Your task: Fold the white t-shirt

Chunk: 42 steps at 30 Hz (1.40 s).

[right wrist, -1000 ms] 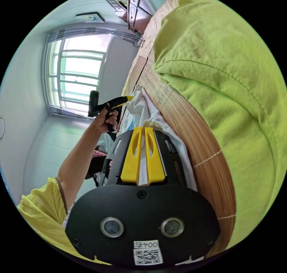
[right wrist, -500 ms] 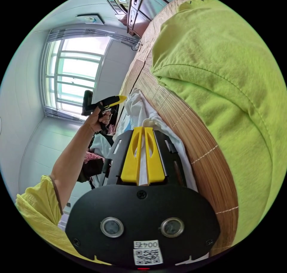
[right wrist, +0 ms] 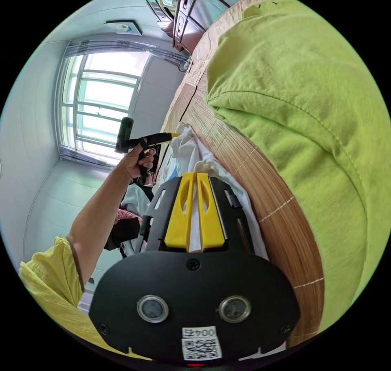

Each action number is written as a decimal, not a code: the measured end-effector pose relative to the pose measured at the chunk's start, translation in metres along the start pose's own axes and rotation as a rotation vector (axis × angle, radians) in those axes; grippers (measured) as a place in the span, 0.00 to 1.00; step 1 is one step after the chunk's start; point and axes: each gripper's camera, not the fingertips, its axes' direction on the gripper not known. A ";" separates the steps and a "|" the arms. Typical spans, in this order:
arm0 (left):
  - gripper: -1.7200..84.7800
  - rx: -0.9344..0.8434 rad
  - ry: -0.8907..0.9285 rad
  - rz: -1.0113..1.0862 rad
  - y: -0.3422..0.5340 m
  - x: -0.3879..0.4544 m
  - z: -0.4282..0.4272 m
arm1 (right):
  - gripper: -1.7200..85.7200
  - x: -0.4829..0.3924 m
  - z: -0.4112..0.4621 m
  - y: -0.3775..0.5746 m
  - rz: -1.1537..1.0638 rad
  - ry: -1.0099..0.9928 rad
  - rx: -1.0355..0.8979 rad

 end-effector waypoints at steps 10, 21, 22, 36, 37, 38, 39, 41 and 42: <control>0.03 0.028 0.005 -0.070 -0.025 -0.015 0.000 | 0.04 0.001 0.011 0.018 0.036 0.024 0.065; 0.06 0.093 0.082 -0.256 -0.010 -0.042 0.018 | 0.09 -0.013 0.029 0.047 -0.015 0.065 0.130; 0.07 0.111 0.128 -0.286 -0.004 -0.047 0.014 | 0.09 -0.019 0.032 0.051 -0.044 0.090 0.127; 0.06 0.253 -0.055 -0.174 0.114 -0.050 -0.039 | 0.15 -0.096 0.120 0.093 -0.504 0.384 -0.122; 0.07 0.260 -0.045 -0.173 0.123 -0.053 -0.039 | 0.15 -0.102 0.126 0.098 -0.548 0.422 -0.131; 0.08 0.274 -0.031 -0.176 0.131 -0.057 -0.039 | 0.15 -0.104 0.130 0.100 -0.565 0.434 -0.140; 0.08 0.281 -0.022 -0.180 0.135 -0.060 -0.039 | 0.15 -0.108 0.135 0.104 -0.590 0.444 -0.154; 0.10 0.297 0.015 -0.184 0.144 -0.065 -0.037 | 0.14 -0.110 0.144 0.108 -0.607 0.452 -0.182; 0.10 0.294 0.015 -0.184 0.145 -0.065 -0.037 | 0.14 -0.109 0.149 0.108 -0.594 0.463 -0.191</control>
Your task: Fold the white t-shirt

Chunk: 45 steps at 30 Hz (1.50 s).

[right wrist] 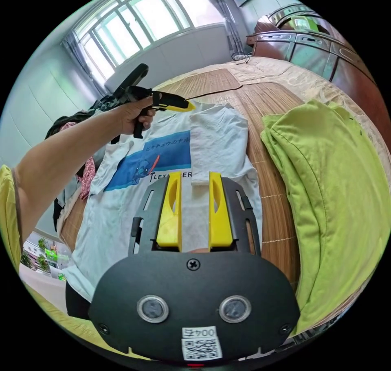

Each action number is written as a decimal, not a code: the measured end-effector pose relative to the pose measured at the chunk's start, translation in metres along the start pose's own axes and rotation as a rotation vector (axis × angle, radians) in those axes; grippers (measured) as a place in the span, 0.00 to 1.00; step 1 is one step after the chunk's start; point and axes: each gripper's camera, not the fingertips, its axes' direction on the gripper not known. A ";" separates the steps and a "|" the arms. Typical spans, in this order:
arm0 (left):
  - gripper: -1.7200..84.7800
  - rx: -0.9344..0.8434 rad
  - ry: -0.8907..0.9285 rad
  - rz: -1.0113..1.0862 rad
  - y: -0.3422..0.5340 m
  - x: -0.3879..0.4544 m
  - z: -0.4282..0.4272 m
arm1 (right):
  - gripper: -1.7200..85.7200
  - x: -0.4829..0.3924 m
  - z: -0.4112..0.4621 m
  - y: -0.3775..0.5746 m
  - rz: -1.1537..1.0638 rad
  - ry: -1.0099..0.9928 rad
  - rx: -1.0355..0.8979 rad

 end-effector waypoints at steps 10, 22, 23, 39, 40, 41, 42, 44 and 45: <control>0.13 -0.042 -0.065 0.064 0.009 0.012 0.005 | 0.14 -0.004 0.024 -0.005 0.037 -0.032 -0.076; 0.04 -0.073 -0.076 0.009 0.008 0.016 -0.007 | 0.08 -0.004 0.027 -0.008 0.058 -0.003 -0.094; 0.04 -0.082 -0.092 0.012 0.008 0.018 -0.007 | 0.08 -0.003 0.027 -0.008 0.062 -0.005 -0.092; 0.03 -0.123 -0.092 -0.066 0.012 0.010 -0.013 | 0.08 -0.006 0.003 -0.011 0.009 -0.046 -0.077; 0.03 -0.157 -0.095 -0.087 0.015 0.005 -0.006 | 0.08 -0.004 0.010 -0.012 0.009 -0.049 -0.131; 0.04 -0.188 -0.102 -0.104 0.018 0.002 0.000 | 0.09 -0.002 0.012 -0.012 0.014 -0.054 -0.144; 0.04 -0.193 -0.103 -0.109 0.019 0.000 0.002 | 0.09 0.004 0.011 -0.012 0.031 -0.083 -0.137; 0.04 -0.147 -0.082 -0.119 0.021 0.001 -0.002 | 0.11 0.012 0.001 -0.013 0.052 -0.129 -0.095; 0.04 -0.137 -0.082 -0.118 0.021 0.002 -0.004 | 0.12 0.017 -0.008 -0.013 0.070 -0.125 -0.047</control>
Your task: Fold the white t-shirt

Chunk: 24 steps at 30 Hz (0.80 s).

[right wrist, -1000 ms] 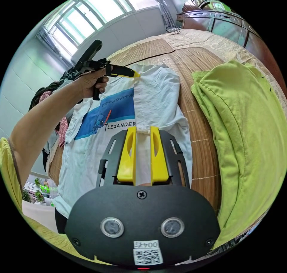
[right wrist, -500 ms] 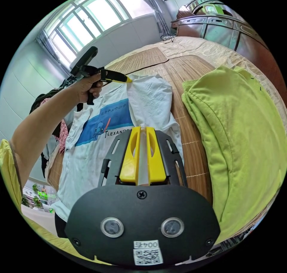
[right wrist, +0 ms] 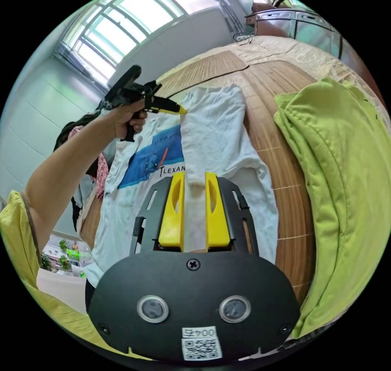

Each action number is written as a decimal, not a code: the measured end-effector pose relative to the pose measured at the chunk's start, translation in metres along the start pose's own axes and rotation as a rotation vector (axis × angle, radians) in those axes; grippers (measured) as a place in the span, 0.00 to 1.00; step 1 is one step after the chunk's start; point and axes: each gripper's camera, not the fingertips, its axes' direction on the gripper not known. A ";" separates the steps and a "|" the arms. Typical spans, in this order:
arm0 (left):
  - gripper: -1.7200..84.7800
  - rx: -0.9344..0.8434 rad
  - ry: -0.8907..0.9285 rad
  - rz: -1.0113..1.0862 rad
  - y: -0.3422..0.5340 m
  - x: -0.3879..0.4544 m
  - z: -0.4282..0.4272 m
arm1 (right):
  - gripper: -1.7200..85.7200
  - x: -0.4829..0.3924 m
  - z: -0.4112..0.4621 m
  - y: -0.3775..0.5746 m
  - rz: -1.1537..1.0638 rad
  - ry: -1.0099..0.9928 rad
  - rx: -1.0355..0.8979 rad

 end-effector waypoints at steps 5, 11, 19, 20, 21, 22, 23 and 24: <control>0.04 0.121 -0.030 0.005 -0.003 0.015 -0.021 | 0.14 0.031 -0.040 0.004 0.111 0.023 0.196; 0.05 0.154 0.002 0.138 -0.031 0.069 0.008 | 0.14 0.072 -0.044 -0.008 0.213 0.069 0.129; 0.06 0.136 0.029 0.153 -0.073 0.109 0.047 | 0.10 0.082 -0.045 -0.020 0.193 0.078 0.052; 0.07 0.111 0.037 0.152 -0.081 0.112 0.052 | 0.09 0.083 -0.045 -0.021 0.197 0.076 0.050; 0.07 0.099 0.038 0.152 -0.086 0.114 0.054 | 0.09 0.086 -0.047 -0.021 0.205 0.072 0.048; 0.08 0.070 0.041 0.154 -0.094 0.117 0.060 | 0.08 0.089 -0.048 -0.022 0.212 0.070 0.048; 0.08 0.037 0.044 0.160 -0.102 0.121 0.067 | 0.08 0.090 -0.049 -0.022 0.214 0.069 0.047; 0.08 0.019 0.049 0.162 -0.105 0.123 0.071 | 0.08 0.091 -0.051 -0.023 0.216 0.070 0.046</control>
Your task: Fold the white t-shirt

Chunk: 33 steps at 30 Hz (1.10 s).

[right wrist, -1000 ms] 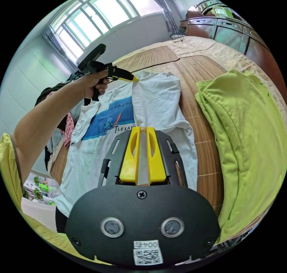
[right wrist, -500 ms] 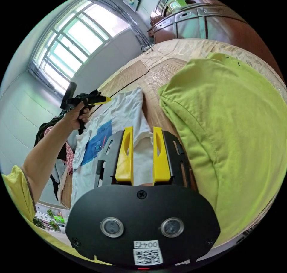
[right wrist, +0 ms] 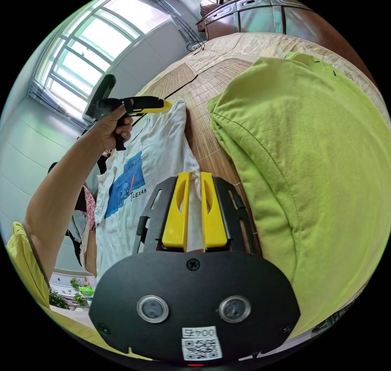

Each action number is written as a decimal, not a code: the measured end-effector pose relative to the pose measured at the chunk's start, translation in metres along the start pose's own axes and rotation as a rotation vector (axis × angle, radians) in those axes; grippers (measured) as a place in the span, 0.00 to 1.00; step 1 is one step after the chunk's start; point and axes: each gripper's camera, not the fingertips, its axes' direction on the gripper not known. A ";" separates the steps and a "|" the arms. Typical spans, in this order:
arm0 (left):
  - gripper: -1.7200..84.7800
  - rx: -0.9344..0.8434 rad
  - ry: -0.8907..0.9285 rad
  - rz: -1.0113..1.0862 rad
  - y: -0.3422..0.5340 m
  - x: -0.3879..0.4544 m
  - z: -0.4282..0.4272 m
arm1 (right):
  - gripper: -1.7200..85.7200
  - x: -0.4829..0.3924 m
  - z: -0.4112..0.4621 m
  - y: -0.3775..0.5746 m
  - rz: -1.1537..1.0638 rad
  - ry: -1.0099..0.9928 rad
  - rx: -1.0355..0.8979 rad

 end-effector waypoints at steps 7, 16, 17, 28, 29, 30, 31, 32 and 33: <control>0.06 -0.135 -0.004 0.045 -0.029 0.029 0.036 | 0.08 0.006 -0.009 -0.006 0.001 0.005 -0.003; 0.03 -0.171 -0.083 0.078 -0.051 0.075 0.042 | 0.08 0.010 -0.018 -0.009 0.005 0.014 -0.004; 0.03 -0.175 -0.098 0.080 -0.055 0.081 0.041 | 0.08 0.011 -0.019 -0.010 0.005 0.015 -0.004; 0.06 -0.230 -0.082 0.096 -0.049 0.125 0.049 | 0.08 0.014 -0.027 -0.011 0.015 0.000 -0.006; 0.07 -0.228 -0.050 0.084 -0.044 0.125 0.050 | 0.08 0.014 -0.027 -0.011 0.015 0.001 -0.006; 0.07 -0.233 -0.038 0.080 -0.042 0.126 0.051 | 0.08 0.014 -0.028 -0.011 0.014 0.003 -0.007; 0.08 -0.242 -0.024 0.084 -0.037 0.129 0.053 | 0.08 0.013 -0.028 -0.011 0.014 0.004 -0.006; 0.08 -0.246 -0.025 0.090 -0.032 0.134 0.056 | 0.08 0.013 -0.028 -0.011 0.014 0.004 -0.007; 0.08 -0.246 -0.027 0.094 -0.029 0.137 0.056 | 0.08 0.013 -0.029 -0.011 0.015 0.002 -0.007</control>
